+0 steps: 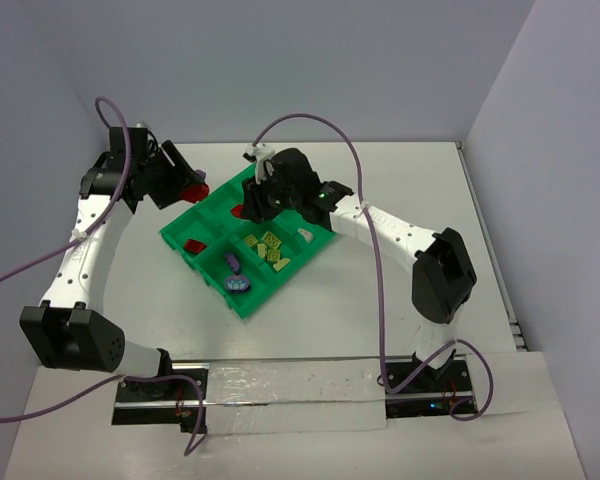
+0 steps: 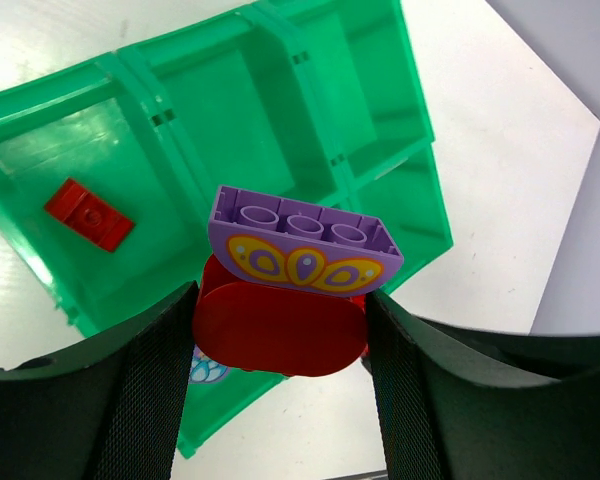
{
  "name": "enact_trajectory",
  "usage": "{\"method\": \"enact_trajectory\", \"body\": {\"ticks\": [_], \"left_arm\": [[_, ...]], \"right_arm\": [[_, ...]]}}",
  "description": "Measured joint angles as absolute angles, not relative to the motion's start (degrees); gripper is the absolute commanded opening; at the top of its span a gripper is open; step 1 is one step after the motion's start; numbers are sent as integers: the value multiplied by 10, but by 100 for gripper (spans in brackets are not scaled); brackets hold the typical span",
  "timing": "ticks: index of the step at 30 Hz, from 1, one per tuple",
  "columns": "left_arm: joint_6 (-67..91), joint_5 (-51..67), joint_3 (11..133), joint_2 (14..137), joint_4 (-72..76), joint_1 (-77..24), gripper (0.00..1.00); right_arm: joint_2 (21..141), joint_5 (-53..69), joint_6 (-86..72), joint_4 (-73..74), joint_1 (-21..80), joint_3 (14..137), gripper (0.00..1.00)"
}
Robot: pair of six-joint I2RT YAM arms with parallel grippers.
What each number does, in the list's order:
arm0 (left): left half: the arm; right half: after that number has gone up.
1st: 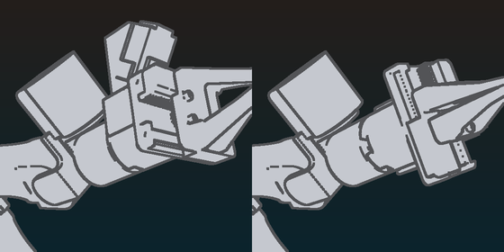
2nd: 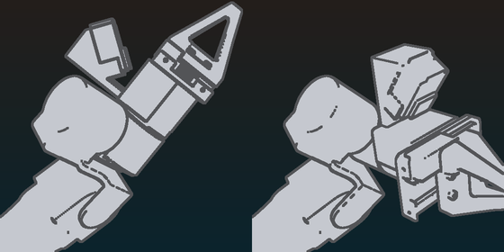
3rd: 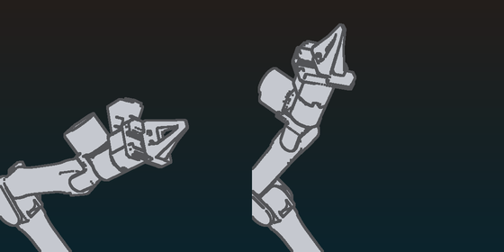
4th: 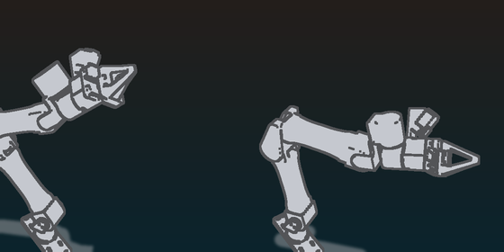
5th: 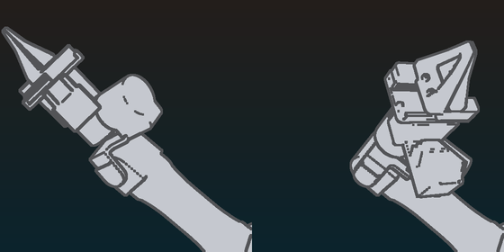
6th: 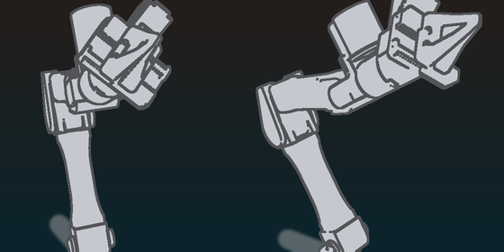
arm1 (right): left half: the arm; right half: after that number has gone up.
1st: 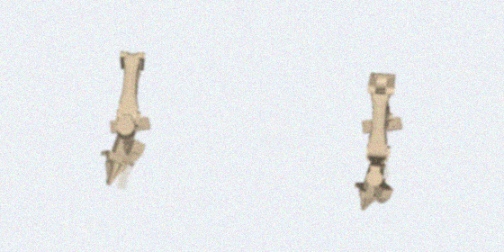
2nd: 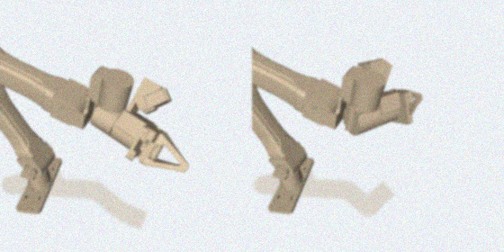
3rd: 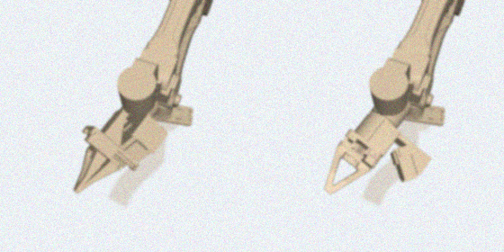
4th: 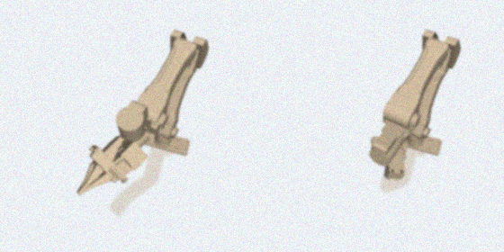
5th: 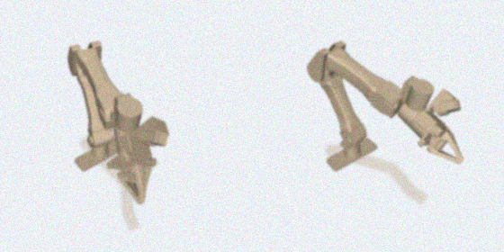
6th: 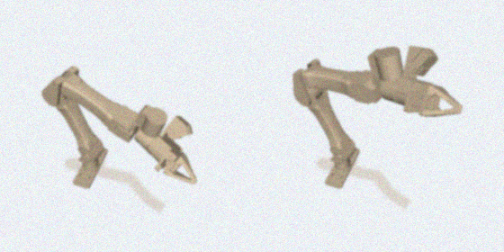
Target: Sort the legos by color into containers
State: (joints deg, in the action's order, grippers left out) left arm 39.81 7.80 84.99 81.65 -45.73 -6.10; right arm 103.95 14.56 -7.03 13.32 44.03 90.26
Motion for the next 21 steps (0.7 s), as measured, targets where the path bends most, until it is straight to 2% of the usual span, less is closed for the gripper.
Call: {"method": "enact_trajectory", "body": {"ticks": [9,21], "left_arm": [[403,27,870,805,-520,-53,44],[426,-22,870,753,-536,-48,44]], "right_arm": [[1058,144,-124,128,441,894,0],[1187,190,-172,133,466,992,0]]}}
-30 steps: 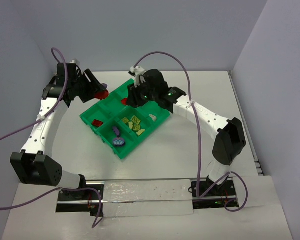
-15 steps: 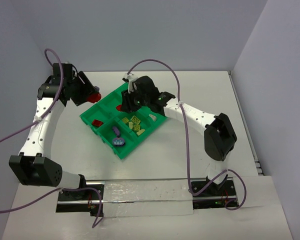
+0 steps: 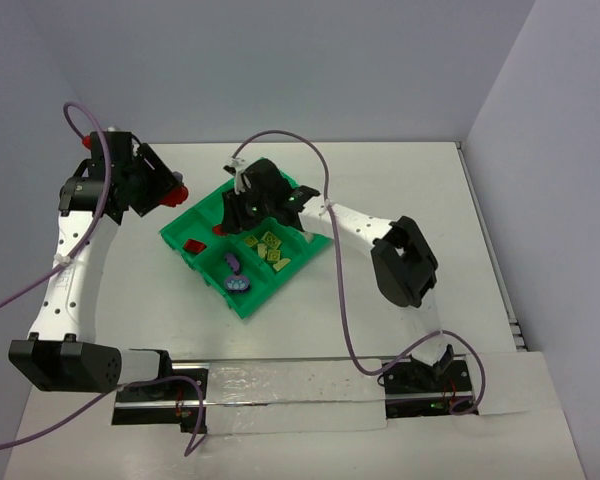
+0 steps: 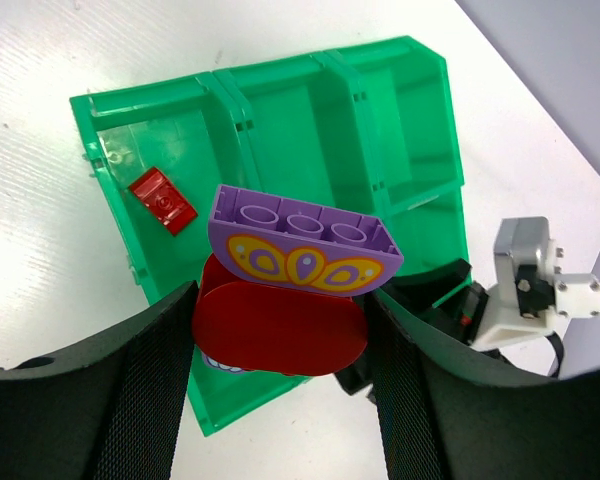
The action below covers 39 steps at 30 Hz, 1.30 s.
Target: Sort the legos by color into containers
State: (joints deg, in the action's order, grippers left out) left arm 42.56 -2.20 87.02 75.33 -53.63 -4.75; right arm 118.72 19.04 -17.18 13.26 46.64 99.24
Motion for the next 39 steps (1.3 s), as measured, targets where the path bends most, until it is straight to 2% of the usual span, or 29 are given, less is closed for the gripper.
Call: {"method": "enact_trajectory", "body": {"ticks": [3,6,8,9,10,12,15,24,33,39], "left_arm": [[429,-28,870,752,-539,-48,44],[431,-31,870,752,-544,-48,44],[431,-33,870,752,-546,-48,44],[432,-34,870,752,-547,-48,44],[432,-35,870,752,-548,-48,44],[433,-39,870,752,-549,-48,44],[433,-43,870,752,-549,-48,44],[434,-45,870,752,-549,-47,44],[434,-41,868,753,-547,-44,44],[437,-15,860,757,-533,-43,44]], "right_arm": [[1218,196,-177,131,473,1033,1],[1245,198,-182,132,478,1073,8],[1261,195,-185,133,480,1098,18],[1270,192,-187,132,481,1110,34],[1275,190,-190,131,481,1117,44],[1285,188,-198,130,481,1128,54],[1302,190,-208,132,481,1149,61],[1300,189,-213,130,481,1147,62],[1155,184,-195,120,481,999,62],[1105,210,-201,90,481,989,67]]}}
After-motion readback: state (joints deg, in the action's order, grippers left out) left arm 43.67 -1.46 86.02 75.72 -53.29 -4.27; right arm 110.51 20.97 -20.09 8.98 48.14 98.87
